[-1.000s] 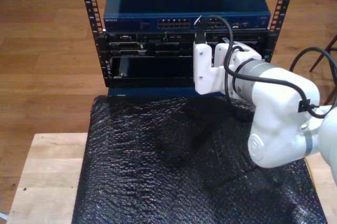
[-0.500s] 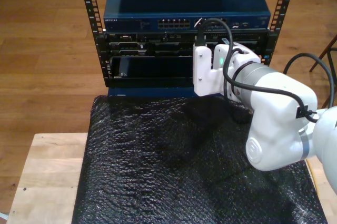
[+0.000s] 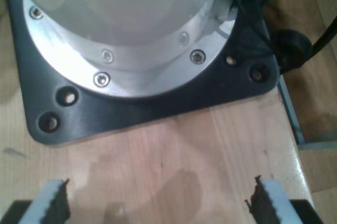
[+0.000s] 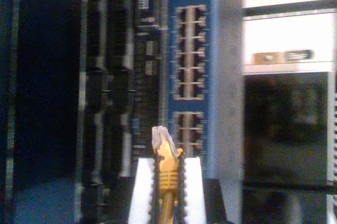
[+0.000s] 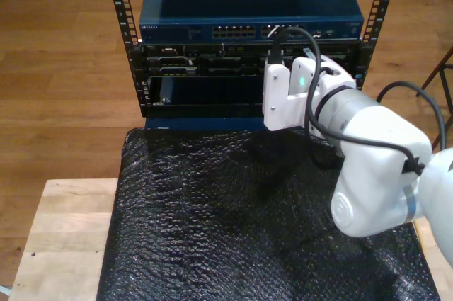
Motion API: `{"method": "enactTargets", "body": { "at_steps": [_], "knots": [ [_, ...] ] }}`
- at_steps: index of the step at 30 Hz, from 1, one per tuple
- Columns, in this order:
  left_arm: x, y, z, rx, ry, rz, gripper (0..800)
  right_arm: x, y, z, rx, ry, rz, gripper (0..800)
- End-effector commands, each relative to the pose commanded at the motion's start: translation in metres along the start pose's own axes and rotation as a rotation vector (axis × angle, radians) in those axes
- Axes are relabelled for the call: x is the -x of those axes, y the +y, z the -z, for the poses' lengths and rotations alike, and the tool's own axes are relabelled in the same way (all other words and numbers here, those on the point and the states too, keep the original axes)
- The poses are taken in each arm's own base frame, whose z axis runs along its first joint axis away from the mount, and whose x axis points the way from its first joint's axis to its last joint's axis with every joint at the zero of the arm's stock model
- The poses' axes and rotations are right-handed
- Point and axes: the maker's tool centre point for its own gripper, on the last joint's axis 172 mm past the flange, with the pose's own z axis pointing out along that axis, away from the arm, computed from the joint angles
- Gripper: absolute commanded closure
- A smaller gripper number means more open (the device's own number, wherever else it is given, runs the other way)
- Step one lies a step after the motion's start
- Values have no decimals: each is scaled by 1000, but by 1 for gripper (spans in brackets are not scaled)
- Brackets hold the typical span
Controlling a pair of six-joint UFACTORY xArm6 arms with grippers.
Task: Grab the cable and plug it in
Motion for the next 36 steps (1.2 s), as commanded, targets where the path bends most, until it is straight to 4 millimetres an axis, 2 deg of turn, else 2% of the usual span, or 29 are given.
{"method": "enactTargets", "body": {
  "at_steps": [5, 11, 14, 20, 23, 27, 32, 36],
  "knots": [
    [-1, 0, -1, 0, 2, 0, 0, -1, 6, -4, 55, 3, 4, 800],
    [0, 0, 0, 0, 0, 0, 0, 2, 1, -10, 51, -5, -3, 800],
    [0, 0, 0, 0, 0, 0, 0, 3, 9, -9, 96, -8, -3, 800],
    [0, 0, 0, -1, 0, 2, 0, 3, 18, -24, 138, -14, -9, 800],
    [0, 0, 0, 0, 0, 0, 0, 9, 20, -31, 163, -39, -24, 800],
    [-1, 0, -1, -1, 1, 1, 0, 5, 14, -41, 170, -60, -4, 800],
    [0, 0, 0, 0, 0, 0, 0, 14, 19, -43, 224, -95, -1, 800],
    [0, 0, 0, -1, 0, 1, 0, 32, 18, -39, 247, -160, 5, 800]
  ]
}}
